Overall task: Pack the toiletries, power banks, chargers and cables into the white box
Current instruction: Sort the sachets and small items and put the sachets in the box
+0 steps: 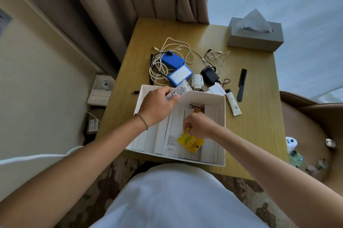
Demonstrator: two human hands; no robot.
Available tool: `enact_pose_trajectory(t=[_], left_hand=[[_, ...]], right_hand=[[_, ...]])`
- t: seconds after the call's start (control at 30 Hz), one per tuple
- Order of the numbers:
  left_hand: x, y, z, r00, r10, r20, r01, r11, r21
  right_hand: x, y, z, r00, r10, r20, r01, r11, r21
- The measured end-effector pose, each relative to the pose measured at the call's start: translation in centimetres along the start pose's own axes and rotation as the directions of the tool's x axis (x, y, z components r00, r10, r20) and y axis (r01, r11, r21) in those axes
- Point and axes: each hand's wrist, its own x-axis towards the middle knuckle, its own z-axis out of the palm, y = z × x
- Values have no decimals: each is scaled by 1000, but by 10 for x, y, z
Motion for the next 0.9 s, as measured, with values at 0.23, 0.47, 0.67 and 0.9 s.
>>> enact_pose_trajectory(t=[0.23, 0.47, 0.67, 0.9], left_hand=[[-20, -9, 10, 989, -104, 103, 101, 994, 35], [-16, -20, 29, 948, -275, 160, 266, 961, 79], [0, -23, 56, 894, -365, 258, 331, 929, 168], [18, -31, 82, 878, -408, 248, 355, 905, 233]], right_hand=[[0, -3, 20, 999, -12, 53, 17, 995, -95], [-10, -7, 33, 993, -107, -58, 93, 973, -213], [-16, -2, 19, 981, -54, -185, 27, 989, -143], [-34, -1, 0, 907, 161, -389, -187, 982, -30]])
